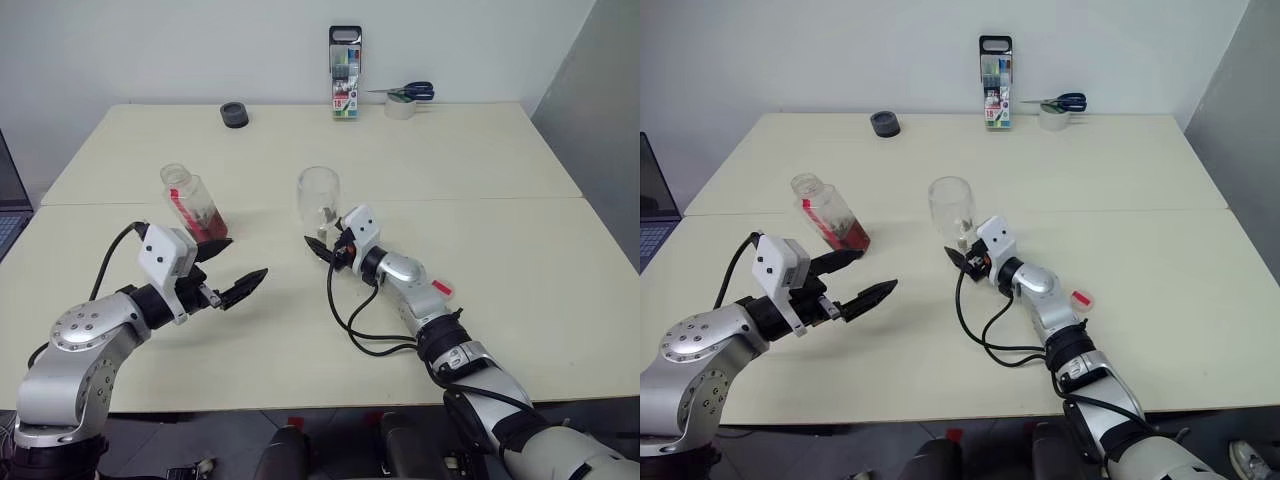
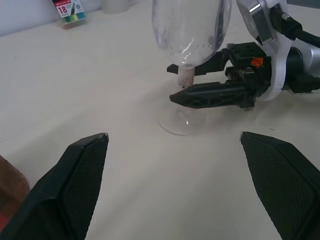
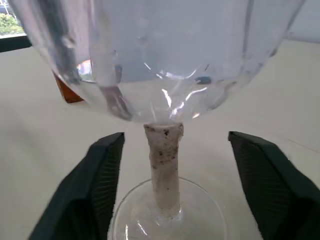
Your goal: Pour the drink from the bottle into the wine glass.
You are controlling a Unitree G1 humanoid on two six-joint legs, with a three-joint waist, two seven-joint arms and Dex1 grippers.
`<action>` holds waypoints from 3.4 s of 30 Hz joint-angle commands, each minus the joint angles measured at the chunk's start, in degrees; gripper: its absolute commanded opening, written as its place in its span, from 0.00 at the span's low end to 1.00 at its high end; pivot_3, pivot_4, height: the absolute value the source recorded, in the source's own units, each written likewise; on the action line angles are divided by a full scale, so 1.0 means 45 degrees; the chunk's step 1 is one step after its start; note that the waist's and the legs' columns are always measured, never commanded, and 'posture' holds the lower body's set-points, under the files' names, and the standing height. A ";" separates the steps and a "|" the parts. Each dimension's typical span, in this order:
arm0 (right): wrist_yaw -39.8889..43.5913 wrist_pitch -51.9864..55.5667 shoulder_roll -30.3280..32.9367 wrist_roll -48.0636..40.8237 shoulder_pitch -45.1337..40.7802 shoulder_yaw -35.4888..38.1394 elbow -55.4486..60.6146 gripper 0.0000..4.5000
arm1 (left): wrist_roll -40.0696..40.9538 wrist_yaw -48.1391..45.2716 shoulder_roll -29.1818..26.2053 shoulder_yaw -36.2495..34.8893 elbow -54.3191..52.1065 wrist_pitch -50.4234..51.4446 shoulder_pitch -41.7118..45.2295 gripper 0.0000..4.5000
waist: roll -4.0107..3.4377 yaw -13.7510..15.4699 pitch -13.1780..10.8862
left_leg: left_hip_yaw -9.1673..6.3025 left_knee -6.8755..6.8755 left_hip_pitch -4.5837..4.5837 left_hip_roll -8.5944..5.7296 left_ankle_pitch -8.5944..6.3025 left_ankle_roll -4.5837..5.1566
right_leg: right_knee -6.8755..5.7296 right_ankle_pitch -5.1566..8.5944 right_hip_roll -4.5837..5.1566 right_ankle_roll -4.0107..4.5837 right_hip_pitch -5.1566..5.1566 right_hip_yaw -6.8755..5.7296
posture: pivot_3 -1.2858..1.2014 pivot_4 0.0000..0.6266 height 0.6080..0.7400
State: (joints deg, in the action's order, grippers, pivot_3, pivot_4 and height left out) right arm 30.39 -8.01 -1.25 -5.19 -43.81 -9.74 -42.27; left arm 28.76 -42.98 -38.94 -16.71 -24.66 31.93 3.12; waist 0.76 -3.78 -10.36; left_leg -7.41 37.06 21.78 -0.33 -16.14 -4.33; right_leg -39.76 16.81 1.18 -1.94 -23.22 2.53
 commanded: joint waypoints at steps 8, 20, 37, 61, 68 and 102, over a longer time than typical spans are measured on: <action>0.0691 0.0458 0.0228 -0.0046 0.0123 0.0020 0.1656 1.00 | 0.0081 0.0087 0.0027 -0.0071 0.0034 -0.0837 0.0364 1.00 | 0.0000 0.0006 0.0000 | -0.0001 0.0000 0.0001 0.0001 0.0002 -0.0003 | -0.0002 0.0000 0.0000 0.0000 -0.0002 -0.0001 | 0.52 0.24 1.00; 0.1362 0.1893 0.1212 -0.0299 0.2021 -0.0072 0.4825 1.00 | 0.0254 0.0402 0.0430 -0.0287 -0.0146 -0.1237 -0.0502 1.00 | 0.0000 0.0076 0.0000 | -0.0003 0.0001 0.0003 0.0001 -0.0003 0.0007 | -0.0002 0.0000 0.0002 0.0000 -0.0003 -0.0002 | 0.52 0.24 1.00; 0.2967 0.3979 0.4349 -0.0292 0.4356 -0.0684 0.9824 1.00 | -0.1839 0.2693 0.2167 0.0335 0.0513 -0.2727 -0.1788 1.00 | 0.0001 0.0149 0.0001 | -0.0003 0.0002 0.0011 -0.0005 -0.0005 0.0010 | 0.0017 0.0000 0.0011 0.0000 0.0002 -0.0003 | 0.52 0.24 1.00; 0.3540 0.9950 0.7107 -0.5624 0.5680 0.0649 1.7382 1.00 | -0.2442 0.3790 0.2130 -0.0601 0.4867 -0.4048 0.1053 1.00 | 0.0021 0.0324 0.0010 | -0.0025 0.0007 0.0012 -0.0005 -0.0011 0.0020 | 0.0047 0.0001 0.0011 -0.0004 0.0029 -0.0032 | 0.52 0.24 1.00; 0.3075 0.9990 0.6998 -0.5777 0.5526 0.0707 1.7358 1.00 | -0.2568 0.3433 0.1864 -0.0348 0.6354 -0.4367 0.2371 1.00 | 0.0024 0.0344 0.0009 | -0.0024 0.0007 0.0012 -0.0006 -0.0004 0.0008 | 0.0047 0.0000 0.0011 -0.0004 0.0028 -0.0032 | 0.52 0.24 1.00; 0.2419 1.0307 0.7109 -0.6551 0.4799 0.0609 1.7585 1.00 | -0.3405 0.2730 0.1677 0.0332 1.1923 -0.6125 0.6528 1.00 | 0.0033 0.0342 0.0012 | -0.0032 0.0019 0.0025 -0.0012 0.0001 0.0001 | 0.0039 0.0000 0.0011 -0.0004 0.0019 -0.0040 | 0.52 0.24 1.00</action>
State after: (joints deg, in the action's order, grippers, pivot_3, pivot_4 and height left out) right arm 41.18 39.44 30.60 -34.49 -21.42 -7.54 35.17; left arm 13.41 -30.65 -31.06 -15.12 29.37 5.67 30.80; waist 0.91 -2.24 -10.31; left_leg -7.56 37.16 21.90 -0.38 -16.13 -4.33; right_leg -39.58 16.81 1.24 -1.96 -23.13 2.34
